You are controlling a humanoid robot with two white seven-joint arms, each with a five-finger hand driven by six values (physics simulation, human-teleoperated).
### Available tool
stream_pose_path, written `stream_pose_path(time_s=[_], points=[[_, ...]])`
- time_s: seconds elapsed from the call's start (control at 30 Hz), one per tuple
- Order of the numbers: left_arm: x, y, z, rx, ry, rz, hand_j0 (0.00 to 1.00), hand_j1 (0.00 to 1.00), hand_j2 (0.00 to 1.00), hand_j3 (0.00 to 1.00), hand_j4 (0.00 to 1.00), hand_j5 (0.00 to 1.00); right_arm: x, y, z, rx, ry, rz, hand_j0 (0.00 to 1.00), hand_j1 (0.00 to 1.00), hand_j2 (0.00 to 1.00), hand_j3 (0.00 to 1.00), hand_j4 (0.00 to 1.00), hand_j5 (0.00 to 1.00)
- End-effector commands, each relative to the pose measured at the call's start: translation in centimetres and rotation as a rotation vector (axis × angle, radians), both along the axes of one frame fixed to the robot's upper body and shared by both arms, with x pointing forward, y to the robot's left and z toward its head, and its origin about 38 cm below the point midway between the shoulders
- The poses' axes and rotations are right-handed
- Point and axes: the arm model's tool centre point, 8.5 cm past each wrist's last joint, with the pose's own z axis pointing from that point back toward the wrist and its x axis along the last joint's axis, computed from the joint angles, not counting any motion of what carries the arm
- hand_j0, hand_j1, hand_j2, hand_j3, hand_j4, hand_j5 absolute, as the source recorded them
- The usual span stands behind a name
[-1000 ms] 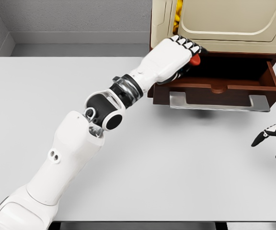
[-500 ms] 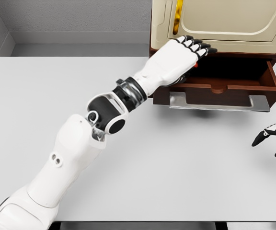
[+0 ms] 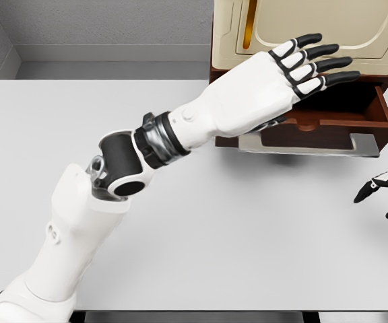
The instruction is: Put the switch into the drawer with left arm, and close the drawer with right arm
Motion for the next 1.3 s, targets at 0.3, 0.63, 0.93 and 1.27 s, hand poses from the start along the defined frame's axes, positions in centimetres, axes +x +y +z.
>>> stream_pose_path(time_s=[0.3,0.63,0.93,1.27], points=[[0.2,4.9,-0.4,-0.029,0.170,-0.195,1.00,1.00,1.00,1.00,1.00,1.00,0.2,0.0,0.3,0.033,0.003,-0.025,0.67,0.67,0.67,0.67,0.67,0.67],[1.6,8.6,-0.1,-0.017,0.844,-0.440,1.00,1.00,1.00,1.00,1.00,1.00,0.2,0.0,0.4,0.033,-0.002,-0.025,0.68,0.68,0.68,0.68,0.68,0.68],[3.9,8.1,-2.8,-0.051,1.343,-0.367,1.00,1.00,1.00,1.00,1.00,1.00,0.2,0.0,0.4,0.033,-0.002,-0.025,0.69,0.69,0.69,0.69,0.69,0.69],[6.2,10.2,-3.4,-0.070,1.471,-0.267,1.00,1.00,1.00,1.00,1.00,1.00,0.2,0.0,0.2,0.033,0.004,-0.025,0.69,0.69,0.69,0.69,0.69,0.69]])
